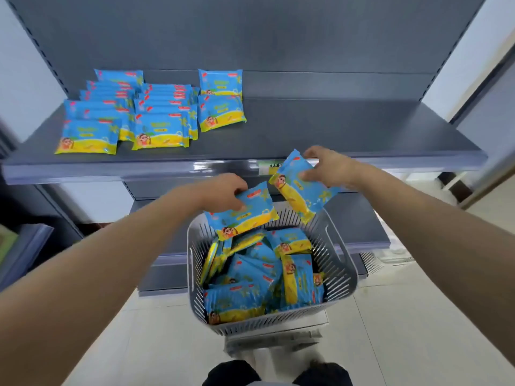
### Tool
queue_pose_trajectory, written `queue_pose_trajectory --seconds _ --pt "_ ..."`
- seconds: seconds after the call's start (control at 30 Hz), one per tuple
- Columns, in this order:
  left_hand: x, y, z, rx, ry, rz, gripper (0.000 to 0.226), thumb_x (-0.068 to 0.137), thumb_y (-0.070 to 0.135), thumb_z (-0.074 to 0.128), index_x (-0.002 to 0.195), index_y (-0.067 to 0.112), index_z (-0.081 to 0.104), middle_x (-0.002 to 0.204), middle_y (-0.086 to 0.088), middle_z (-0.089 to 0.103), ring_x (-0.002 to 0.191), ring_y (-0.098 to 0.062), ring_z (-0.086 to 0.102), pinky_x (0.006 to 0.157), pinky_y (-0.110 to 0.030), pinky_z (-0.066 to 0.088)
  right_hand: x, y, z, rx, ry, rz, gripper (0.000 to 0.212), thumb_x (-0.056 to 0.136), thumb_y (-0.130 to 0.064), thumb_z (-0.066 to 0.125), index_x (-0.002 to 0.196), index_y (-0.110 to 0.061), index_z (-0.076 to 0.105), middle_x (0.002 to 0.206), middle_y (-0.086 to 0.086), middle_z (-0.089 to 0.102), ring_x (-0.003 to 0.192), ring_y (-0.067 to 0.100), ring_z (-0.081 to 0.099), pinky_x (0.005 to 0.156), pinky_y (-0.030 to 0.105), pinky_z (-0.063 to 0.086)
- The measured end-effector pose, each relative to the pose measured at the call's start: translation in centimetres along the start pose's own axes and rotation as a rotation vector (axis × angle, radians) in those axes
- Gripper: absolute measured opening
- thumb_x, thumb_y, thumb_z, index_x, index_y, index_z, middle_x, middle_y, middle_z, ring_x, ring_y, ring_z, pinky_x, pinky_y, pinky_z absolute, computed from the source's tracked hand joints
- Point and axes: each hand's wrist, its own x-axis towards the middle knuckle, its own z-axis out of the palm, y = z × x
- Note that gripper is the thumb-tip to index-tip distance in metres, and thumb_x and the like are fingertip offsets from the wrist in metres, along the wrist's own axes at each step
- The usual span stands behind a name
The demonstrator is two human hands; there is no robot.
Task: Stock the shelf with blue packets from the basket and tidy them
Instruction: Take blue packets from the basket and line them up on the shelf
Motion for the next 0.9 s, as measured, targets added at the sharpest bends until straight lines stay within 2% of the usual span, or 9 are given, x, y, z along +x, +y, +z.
queue_pose_trajectory --seconds 0.1,0.2,0.27,0.37,0.43,0.53,0.6,0.73,0.9 --pt "0.1 0.2 -2.9 -0.012 0.049 0.042 0.013 0.085 0.018 0.06 0.09 0.006 0.056 0.087 -0.007 0.055 0.082 -0.024 0.054 0.07 -0.035 0.042 1.6 -2.0 -2.2 0.084 0.089 -0.015 0.054 0.081 -0.025 0.071 0.124 -0.016 0.039 0.103 0.007 0.054 0.067 0.023 0.054 0.052 0.028 0.045" --pt "0.0 -0.3 -5.1 -0.15 0.132 0.044 0.007 0.089 0.016 0.056 0.094 0.011 0.054 0.09 -0.009 0.058 0.08 -0.02 0.053 0.07 -0.033 0.042 4.0 -4.1 -3.8 0.132 0.114 -0.1 0.032 0.082 -0.016 0.071 0.101 -0.017 0.046 0.096 0.009 0.055 0.064 0.02 0.053 0.048 0.021 0.045" --pt "-0.1 -1.1 -6.3 -0.261 0.177 0.008 0.005 0.093 0.018 0.052 0.095 0.014 0.051 0.091 -0.011 0.058 0.077 -0.017 0.049 0.067 -0.028 0.04 5.8 -5.6 -4.5 0.136 0.096 -0.167 0.023 0.082 -0.011 0.07 0.093 -0.016 0.05 0.096 0.008 0.056 0.074 0.022 0.055 0.056 0.023 0.046" --pt "0.3 -2.6 -8.0 -0.321 0.222 -0.074 0.021 0.096 0.023 0.049 0.117 0.022 0.05 0.113 -0.001 0.058 0.096 -0.016 0.052 0.076 -0.015 0.043 8.8 -7.8 -5.1 0.022 0.018 -0.274 0.023 0.08 -0.002 0.068 0.097 -0.012 0.057 0.082 0.0 0.053 0.076 0.02 0.048 0.057 0.021 0.041" --pt "0.7 -3.6 -9.1 -0.251 0.254 -0.144 0.029 0.095 0.026 0.049 0.124 0.026 0.047 0.121 0.001 0.055 0.106 -0.021 0.053 0.089 -0.027 0.044 11.0 -9.2 -5.1 -0.086 -0.046 -0.322 0.033 0.078 0.002 0.066 0.107 -0.01 0.059 0.087 0.0 0.051 0.074 0.02 0.047 0.057 0.024 0.04" --pt "1.7 -4.6 -10.2 -0.177 0.334 -0.215 0.012 0.092 0.026 0.054 0.099 0.029 0.045 0.096 0.0 0.056 0.091 -0.024 0.053 0.076 -0.03 0.041 14.2 -10.9 -4.9 -0.127 -0.11 -0.377 0.037 0.077 0.006 0.063 0.11 -0.01 0.058 0.082 -0.008 0.049 0.061 0.007 0.044 0.044 0.01 0.036" --pt "2.4 -4.9 -10.7 -0.149 0.355 -0.253 0.016 0.09 0.026 0.058 0.095 0.029 0.044 0.082 0.004 0.049 0.083 -0.021 0.048 0.068 -0.028 0.033 16.5 -11.6 -4.6 -0.131 -0.134 -0.412 0.039 0.076 0.008 0.063 0.111 -0.008 0.057 0.077 -0.012 0.046 0.058 0.002 0.04 0.039 0.005 0.032" --pt "3.8 -5.4 -11.0 -0.115 0.327 -0.314 0.025 0.086 0.026 0.062 0.11 0.023 0.054 0.085 0.003 0.049 0.084 -0.019 0.046 0.07 -0.027 0.033 20.9 -12.4 -2.6 -0.194 -0.188 -0.425 0.055 0.077 0.002 0.068 0.125 -0.01 0.044 0.101 0.007 0.048 0.079 0.019 0.047 0.061 0.023 0.042" --pt "4.5 -6.8 -11.1 -0.089 0.337 -0.356 0.019 0.088 0.029 0.06 0.105 0.025 0.055 0.082 0.004 0.052 0.085 -0.02 0.05 0.072 -0.03 0.04 25.3 -12.8 -0.5 -0.295 -0.147 -0.479 0.037 0.081 0.001 0.062 0.116 -0.005 0.052 0.121 0.015 0.055 0.102 0.027 0.054 0.086 0.037 0.047"
